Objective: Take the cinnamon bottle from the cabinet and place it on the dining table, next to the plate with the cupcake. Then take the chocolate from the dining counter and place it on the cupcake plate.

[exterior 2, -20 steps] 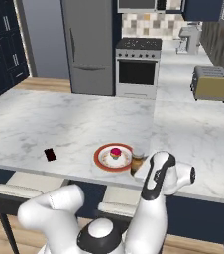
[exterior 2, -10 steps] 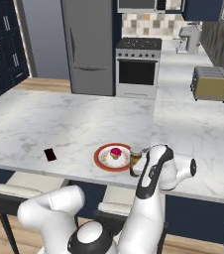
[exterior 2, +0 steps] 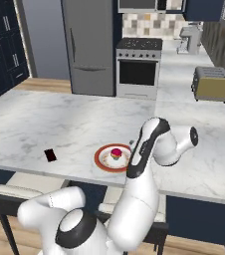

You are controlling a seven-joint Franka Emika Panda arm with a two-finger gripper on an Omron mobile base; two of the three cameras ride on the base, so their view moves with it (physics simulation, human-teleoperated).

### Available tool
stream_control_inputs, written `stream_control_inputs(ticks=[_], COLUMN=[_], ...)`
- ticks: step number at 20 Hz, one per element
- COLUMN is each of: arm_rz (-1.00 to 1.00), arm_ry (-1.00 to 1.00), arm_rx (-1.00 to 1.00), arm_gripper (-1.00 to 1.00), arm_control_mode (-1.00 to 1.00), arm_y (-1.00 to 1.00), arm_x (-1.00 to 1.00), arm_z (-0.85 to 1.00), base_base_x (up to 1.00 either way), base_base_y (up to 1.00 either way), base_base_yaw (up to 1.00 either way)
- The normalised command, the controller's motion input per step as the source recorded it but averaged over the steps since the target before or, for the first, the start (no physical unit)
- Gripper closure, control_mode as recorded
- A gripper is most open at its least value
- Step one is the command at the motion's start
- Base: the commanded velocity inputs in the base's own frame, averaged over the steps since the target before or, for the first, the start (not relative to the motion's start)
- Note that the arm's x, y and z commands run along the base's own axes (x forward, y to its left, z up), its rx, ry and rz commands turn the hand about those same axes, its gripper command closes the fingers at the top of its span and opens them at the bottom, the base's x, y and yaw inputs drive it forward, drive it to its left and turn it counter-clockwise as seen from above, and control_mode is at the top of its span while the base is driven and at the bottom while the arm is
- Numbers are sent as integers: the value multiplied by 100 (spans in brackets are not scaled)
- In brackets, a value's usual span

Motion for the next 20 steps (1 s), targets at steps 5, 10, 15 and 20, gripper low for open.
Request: stream_control_inputs(ticks=[5,10,15,20], arm_rz=[0,0,-8,-27], arm_ry=[11,39,42,38], arm_rx=[-59,-54,-47,-38], arm_gripper=[-100,-100,-100,-100], arm_control_mode=[-100,-100,-100,-100], arm_y=[100,100,100,100], arm_x=[-7,-1,-4,-3], arm_z=[86,29,24,-2], base_base_x=[0,0,0,0], base_base_y=[0,0,0,0], base_base_yaw=[0,0,0,0])
